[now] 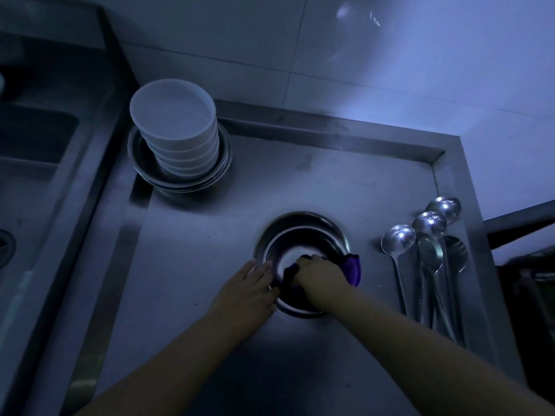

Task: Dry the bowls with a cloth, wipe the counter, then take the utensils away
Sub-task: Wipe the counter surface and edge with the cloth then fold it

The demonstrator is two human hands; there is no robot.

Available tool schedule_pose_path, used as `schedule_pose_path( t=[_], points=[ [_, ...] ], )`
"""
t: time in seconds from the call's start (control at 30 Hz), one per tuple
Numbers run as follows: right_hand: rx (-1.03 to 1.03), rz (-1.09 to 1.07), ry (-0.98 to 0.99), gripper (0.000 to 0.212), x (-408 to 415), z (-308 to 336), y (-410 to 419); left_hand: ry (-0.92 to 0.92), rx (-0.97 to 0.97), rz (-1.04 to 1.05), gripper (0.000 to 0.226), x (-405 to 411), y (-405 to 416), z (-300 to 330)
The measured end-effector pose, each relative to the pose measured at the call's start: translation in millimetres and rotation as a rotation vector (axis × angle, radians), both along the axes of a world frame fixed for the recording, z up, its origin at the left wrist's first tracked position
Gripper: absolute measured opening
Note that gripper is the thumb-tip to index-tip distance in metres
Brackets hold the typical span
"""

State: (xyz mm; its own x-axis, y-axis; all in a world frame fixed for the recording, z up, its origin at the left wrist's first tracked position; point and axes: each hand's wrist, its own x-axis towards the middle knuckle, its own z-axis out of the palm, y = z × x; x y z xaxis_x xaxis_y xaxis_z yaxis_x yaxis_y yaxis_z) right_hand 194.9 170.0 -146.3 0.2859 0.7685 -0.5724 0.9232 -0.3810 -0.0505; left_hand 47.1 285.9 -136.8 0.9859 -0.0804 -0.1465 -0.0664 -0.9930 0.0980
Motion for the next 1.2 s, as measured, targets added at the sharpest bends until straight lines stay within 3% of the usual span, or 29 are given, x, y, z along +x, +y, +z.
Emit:
schedule_pose_path(
  t=[0.07,0.23,0.4,0.5,0.6,0.7,0.83,1.0,1.07,1.13,1.2],
  points=[
    [-0.028,0.098,-0.103,0.029,4,4,0,0.056,0.056,-0.02,0.036,1,1,3],
    [-0.036,0.101,-0.31,0.031,28,6,11,0.149,0.047,-0.089,0.049,6,4,-8],
    [0.163,0.258,-0.361,0.024,27,8,37,0.133,0.014,-0.135,0.041,7,15,-6],
    [0.252,0.35,-0.391,0.007,30,5,33,0.16,0.019,-0.186,0.031,10,15,-3],
    [0.204,0.194,-0.46,0.003,33,3,13,0.141,0.041,-0.165,0.035,10,13,-10],
    [0.093,0.01,-0.467,0.017,17,4,-3,0.142,0.096,-0.154,0.04,11,10,-8],
    [-0.073,-0.291,-0.297,0.029,-7,3,-8,0.164,0.076,-0.136,0.047,11,8,-7],
    [-0.1,-0.531,0.17,0.024,-13,2,1,0.196,-0.032,-0.084,0.051,12,8,-14],
    [-0.062,-0.636,0.254,0.023,-8,6,-1,0.197,-0.053,-0.076,0.05,13,8,-15],
    [0.021,-0.702,0.192,0.022,-3,8,-5,0.17,-0.045,-0.084,0.051,13,9,-15],
    [0.24,-0.681,-0.009,0.021,2,8,-4,0.138,-0.017,-0.092,0.051,12,11,-14]
  ],
)
